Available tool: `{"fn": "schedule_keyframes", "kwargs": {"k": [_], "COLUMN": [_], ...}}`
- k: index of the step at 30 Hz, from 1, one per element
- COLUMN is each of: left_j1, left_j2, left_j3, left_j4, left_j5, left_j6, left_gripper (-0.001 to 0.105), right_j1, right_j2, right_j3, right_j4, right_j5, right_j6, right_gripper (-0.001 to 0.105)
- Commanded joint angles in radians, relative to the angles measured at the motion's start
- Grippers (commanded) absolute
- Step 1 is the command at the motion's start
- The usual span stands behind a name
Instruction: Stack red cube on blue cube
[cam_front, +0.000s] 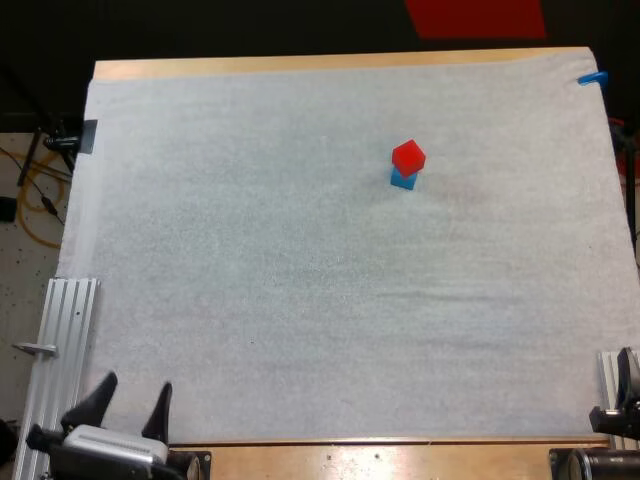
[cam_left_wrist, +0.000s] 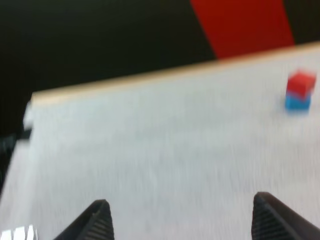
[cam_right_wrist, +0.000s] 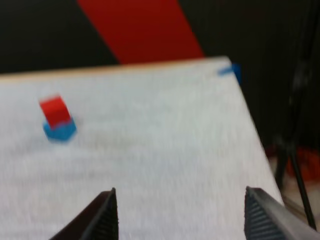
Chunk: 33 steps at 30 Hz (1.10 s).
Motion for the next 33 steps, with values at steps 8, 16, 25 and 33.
{"fn": "schedule_keyframes", "kwargs": {"k": [8, 16, 25, 33], "left_j1": [0.000, 0.000, 0.000, 0.000], "left_j2": [-0.140, -0.138, -0.134, -0.134], "left_j3": [0.058, 0.286, 0.360, 0.360], "left_j4": [0.007, -0.222, -0.336, -0.336], "left_j5": [-0.082, -0.115, -0.111, -0.112], "left_j6": [0.024, 0.000, -0.004, -0.004], "left_gripper": [0.058, 0.058, 0.058, 0.058], "right_j1": [-0.001, -0.001, -0.001, -0.001], "right_j2": [-0.043, -0.040, -0.040, -0.040], "right_j3": [0.051, 0.139, 0.206, 0.206], "right_j4": [-0.088, -0.142, -0.141, -0.141], "right_j5": [-0.090, -0.092, -0.092, -0.090], "right_j6": [-0.058, -0.058, -0.058, -0.056], "right_gripper": [0.054, 0.054, 0.054, 0.054]}}
